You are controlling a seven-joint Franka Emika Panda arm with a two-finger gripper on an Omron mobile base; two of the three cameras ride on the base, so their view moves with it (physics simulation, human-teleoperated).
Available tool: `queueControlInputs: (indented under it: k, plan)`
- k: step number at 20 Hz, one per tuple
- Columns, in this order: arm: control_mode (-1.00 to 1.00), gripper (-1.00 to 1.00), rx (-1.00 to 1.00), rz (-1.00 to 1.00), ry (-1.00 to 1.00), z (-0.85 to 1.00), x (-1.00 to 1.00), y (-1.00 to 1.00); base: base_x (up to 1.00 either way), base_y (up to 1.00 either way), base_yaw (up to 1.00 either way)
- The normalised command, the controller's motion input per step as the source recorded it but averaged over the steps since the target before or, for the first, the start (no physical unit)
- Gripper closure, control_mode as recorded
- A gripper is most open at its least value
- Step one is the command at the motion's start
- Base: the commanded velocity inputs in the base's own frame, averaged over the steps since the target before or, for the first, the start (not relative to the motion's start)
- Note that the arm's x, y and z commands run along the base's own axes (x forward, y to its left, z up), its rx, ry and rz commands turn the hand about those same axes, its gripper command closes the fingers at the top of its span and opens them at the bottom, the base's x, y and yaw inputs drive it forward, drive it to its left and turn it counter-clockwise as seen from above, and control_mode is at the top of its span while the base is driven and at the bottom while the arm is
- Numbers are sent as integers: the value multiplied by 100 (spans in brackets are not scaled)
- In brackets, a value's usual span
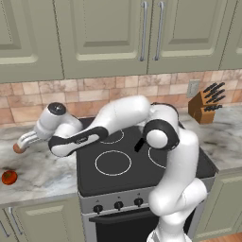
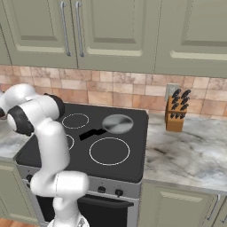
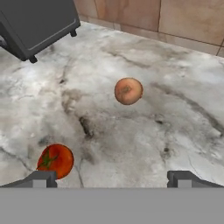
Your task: Place the pan on the rear right burner on the stove. Then place the tomato and the onion in the pan and turn on the rear right burner.
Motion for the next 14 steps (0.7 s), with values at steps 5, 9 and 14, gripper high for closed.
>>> queueControlInputs:
  k: [5,9,14]
  plan:
    - [-100,-100,0,0,0,-8,12,11,0,0,0]
    - [-100,-100,0,-2,0,-7,14,7,0,0,0]
    - [-100,-100,0,-9,0,-4,16,11,0,0,0]
